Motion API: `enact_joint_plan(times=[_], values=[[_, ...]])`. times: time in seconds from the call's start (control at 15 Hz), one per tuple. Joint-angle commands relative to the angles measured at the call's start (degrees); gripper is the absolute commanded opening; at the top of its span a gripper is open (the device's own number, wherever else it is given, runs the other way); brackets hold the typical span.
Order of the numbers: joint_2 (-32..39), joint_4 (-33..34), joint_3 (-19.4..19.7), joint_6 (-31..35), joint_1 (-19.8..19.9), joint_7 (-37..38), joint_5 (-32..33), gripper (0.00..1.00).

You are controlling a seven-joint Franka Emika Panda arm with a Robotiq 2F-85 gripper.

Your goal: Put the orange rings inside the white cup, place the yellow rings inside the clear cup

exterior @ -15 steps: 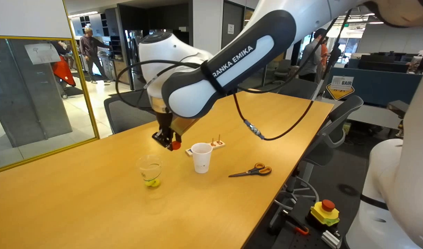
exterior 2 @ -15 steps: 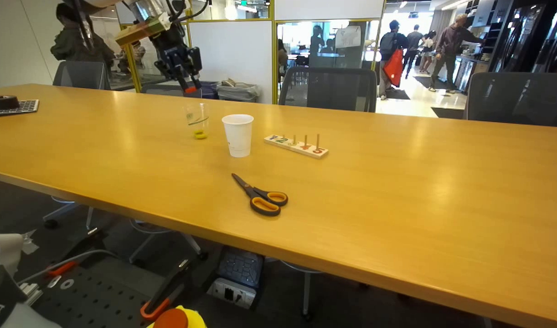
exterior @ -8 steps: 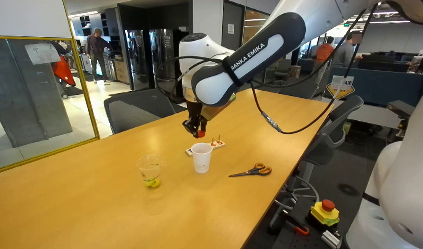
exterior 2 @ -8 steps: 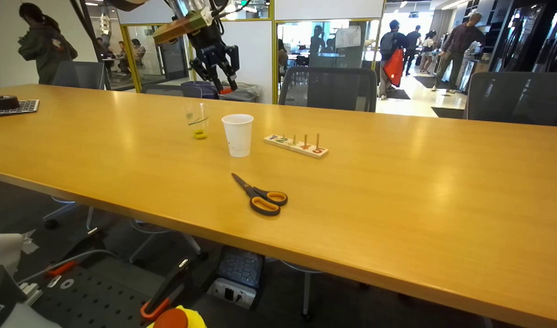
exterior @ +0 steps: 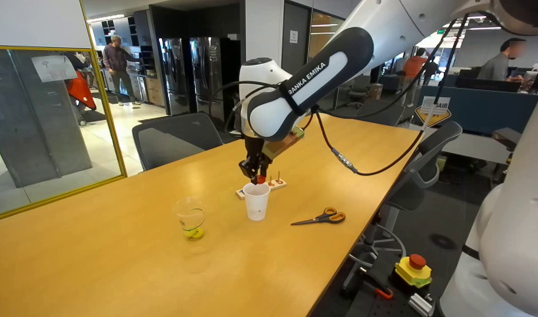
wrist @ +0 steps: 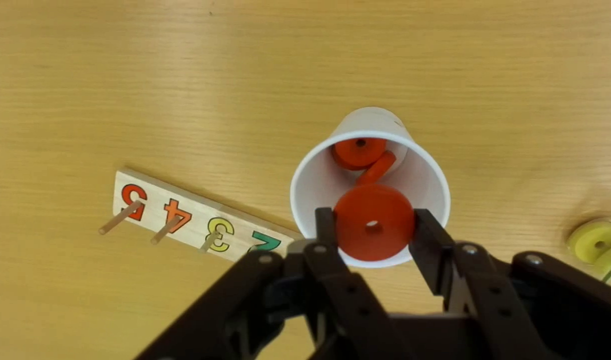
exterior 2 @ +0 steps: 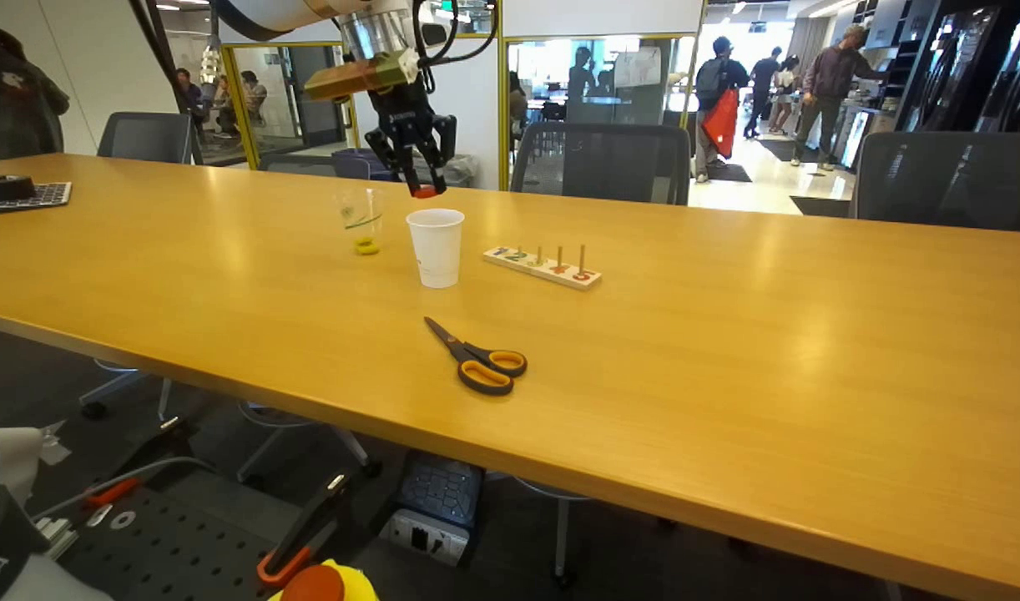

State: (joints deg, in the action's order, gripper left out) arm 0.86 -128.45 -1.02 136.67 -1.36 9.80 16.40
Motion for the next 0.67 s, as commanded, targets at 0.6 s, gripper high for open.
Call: enact_joint_plan(times=[0.6], values=[[5.59,4.0,0.98,1.91,1.42,-6.48,-6.9,0.24]])
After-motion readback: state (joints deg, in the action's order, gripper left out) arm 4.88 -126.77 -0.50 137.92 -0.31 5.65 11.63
